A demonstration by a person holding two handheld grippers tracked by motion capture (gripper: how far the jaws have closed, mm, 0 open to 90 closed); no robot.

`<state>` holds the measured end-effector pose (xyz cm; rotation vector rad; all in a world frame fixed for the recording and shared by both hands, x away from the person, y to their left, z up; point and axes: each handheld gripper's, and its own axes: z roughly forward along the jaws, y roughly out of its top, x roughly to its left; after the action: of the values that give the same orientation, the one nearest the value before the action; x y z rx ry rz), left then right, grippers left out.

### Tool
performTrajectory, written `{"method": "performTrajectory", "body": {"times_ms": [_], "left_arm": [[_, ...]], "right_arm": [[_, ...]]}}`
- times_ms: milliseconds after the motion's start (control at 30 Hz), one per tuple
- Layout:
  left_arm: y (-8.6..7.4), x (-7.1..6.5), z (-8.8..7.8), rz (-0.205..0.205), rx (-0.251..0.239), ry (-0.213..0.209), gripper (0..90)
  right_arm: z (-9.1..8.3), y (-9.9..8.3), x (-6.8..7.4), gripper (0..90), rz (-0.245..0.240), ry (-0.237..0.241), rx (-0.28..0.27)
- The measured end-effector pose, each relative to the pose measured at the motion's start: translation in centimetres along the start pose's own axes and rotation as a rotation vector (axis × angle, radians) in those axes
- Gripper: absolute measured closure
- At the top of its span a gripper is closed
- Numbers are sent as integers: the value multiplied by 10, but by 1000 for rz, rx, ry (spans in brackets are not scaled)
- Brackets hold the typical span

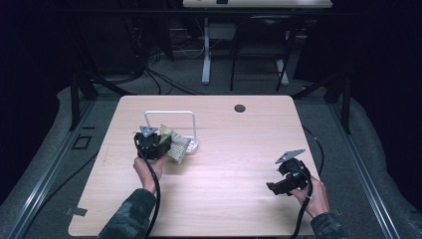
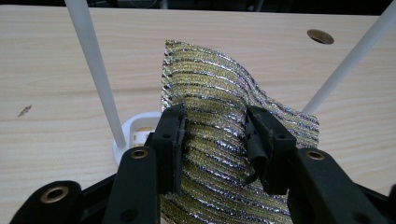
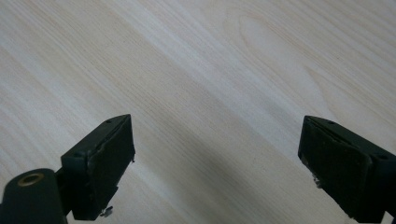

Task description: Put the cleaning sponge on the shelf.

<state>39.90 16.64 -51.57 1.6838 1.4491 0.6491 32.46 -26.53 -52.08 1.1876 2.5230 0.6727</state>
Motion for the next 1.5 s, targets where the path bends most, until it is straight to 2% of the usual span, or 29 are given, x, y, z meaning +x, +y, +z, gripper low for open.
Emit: {"method": "performTrajectory", "body": {"times_ms": [200, 300, 667, 767, 1033, 1233, 1500], "left_arm": [[0, -1, 8, -31, -14, 39, 586], [2, -2, 11, -34, -17, 53, 585], [1, -9, 24, -62, -25, 77, 584], [1, -10, 26, -56, -24, 89, 584], [-2, -9, 35, -80, -18, 103, 580], [-1, -10, 39, -78, -19, 112, 576], [-1, -11, 45, -65, 5, 109, 571]], "right_arm": [[1, 0, -1, 103, -6, 3, -2], [0, 0, 0, 104, -4, 2, -1], [0, 0, 0, 105, -6, 3, 0], [0, 0, 1, 106, -4, 2, -2], [0, 0, 1, 107, -14, 3, 0], [2, 0, 1, 108, -14, 2, 7], [2, -2, 1, 107, -10, 2, 20]]}}
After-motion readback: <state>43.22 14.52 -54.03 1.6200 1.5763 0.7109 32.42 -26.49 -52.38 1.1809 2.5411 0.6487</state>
